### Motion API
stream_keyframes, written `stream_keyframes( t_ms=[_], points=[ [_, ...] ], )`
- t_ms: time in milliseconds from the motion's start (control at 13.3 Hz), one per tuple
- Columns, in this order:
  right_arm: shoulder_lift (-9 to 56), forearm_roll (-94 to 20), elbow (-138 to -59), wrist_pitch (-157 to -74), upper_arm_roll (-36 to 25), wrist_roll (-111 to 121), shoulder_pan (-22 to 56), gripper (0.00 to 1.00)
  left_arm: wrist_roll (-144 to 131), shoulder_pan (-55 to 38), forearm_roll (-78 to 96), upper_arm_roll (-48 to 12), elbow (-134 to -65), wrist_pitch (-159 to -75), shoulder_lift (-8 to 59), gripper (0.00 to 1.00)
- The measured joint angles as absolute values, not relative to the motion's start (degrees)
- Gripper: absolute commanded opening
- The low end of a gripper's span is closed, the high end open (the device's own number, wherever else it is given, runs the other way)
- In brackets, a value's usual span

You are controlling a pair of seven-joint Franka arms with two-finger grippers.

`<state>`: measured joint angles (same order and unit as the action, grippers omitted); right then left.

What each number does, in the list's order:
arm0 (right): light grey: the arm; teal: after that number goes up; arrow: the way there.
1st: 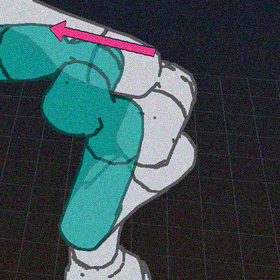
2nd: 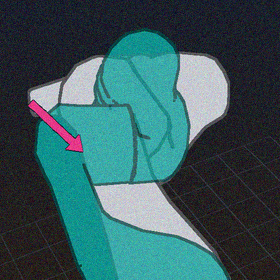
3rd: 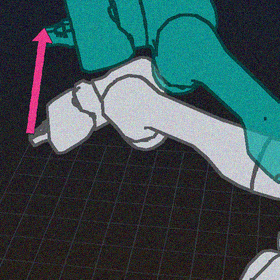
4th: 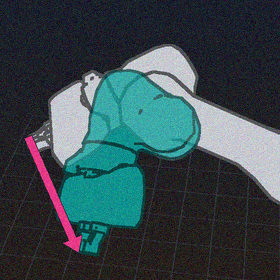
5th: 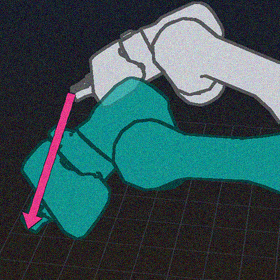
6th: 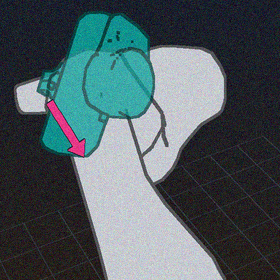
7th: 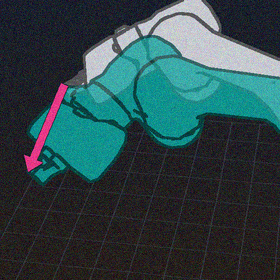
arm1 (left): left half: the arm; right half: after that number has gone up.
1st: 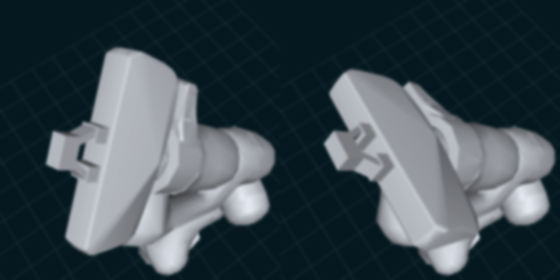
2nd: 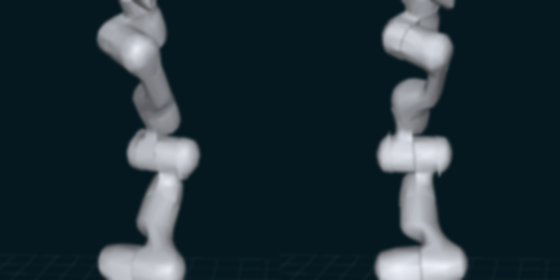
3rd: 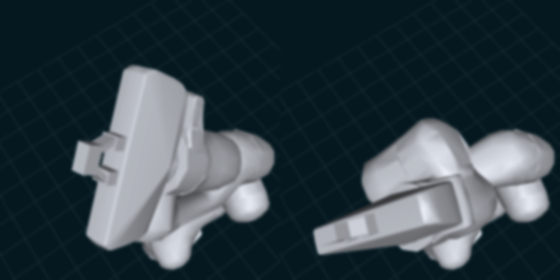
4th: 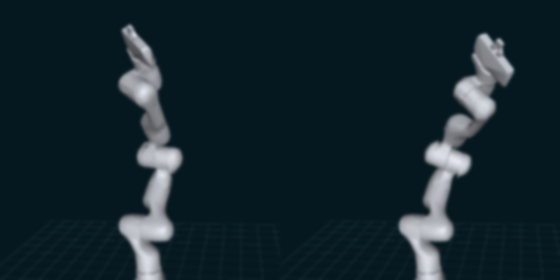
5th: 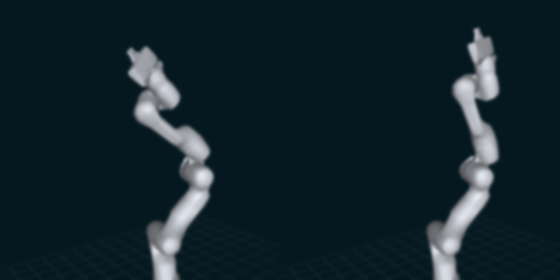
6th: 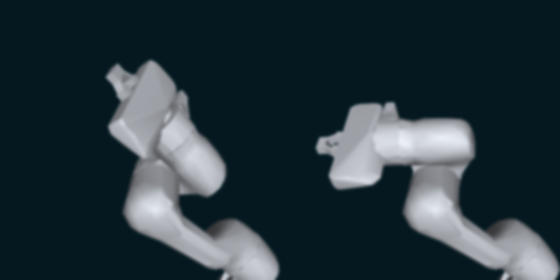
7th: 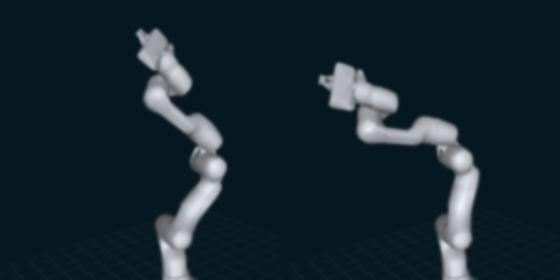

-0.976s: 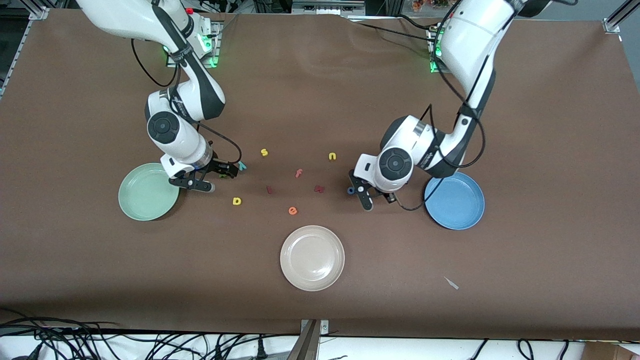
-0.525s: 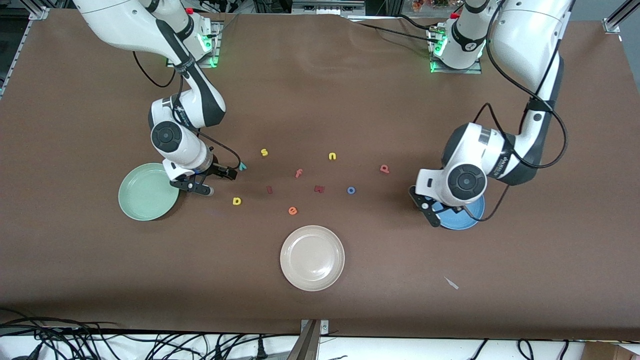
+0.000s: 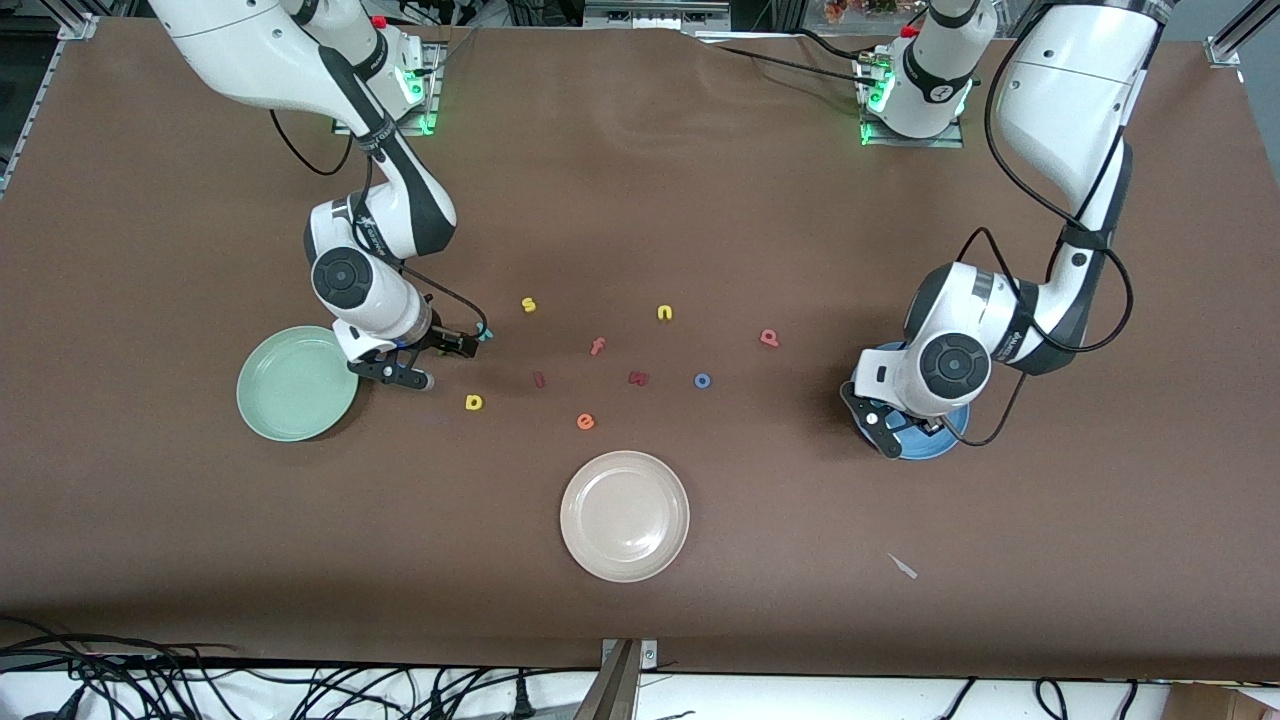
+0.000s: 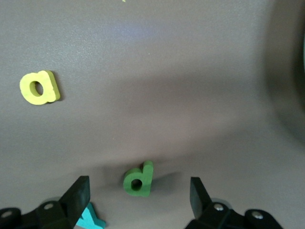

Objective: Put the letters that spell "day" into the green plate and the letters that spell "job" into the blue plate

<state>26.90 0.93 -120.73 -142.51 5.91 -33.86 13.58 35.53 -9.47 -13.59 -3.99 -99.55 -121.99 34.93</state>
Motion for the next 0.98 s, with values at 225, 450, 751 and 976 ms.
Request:
stream_keyframes(
  t_ms=[225,450,751,976],
  points=[
    [27.2,0.98,-120.73,-142.51,5.91,-33.86,13.62,0.72,27.41,-9.58,-13.49,-8.32,-99.22,-114.19,30.87,1.0],
    [27.73,1.01,-120.73,-142.51,5.91,-33.85,13.63,0.65,8.93,-9.76,-9.89,-15.0,-99.84,-110.28,28.88,1.0],
    [27.8,1.01,-120.73,-142.51,5.92,-33.84,13.65,0.53,-11.91,-9.9,-5.41,-19.17,-103.71,-113.91,28.93,1.0],
    [27.81,1.03,-120.72,-142.51,5.92,-33.84,13.66,0.43,-26.71,-10.02,-5.4,-21.66,-110.74,-125.75,28.99,1.0]
  ],
)
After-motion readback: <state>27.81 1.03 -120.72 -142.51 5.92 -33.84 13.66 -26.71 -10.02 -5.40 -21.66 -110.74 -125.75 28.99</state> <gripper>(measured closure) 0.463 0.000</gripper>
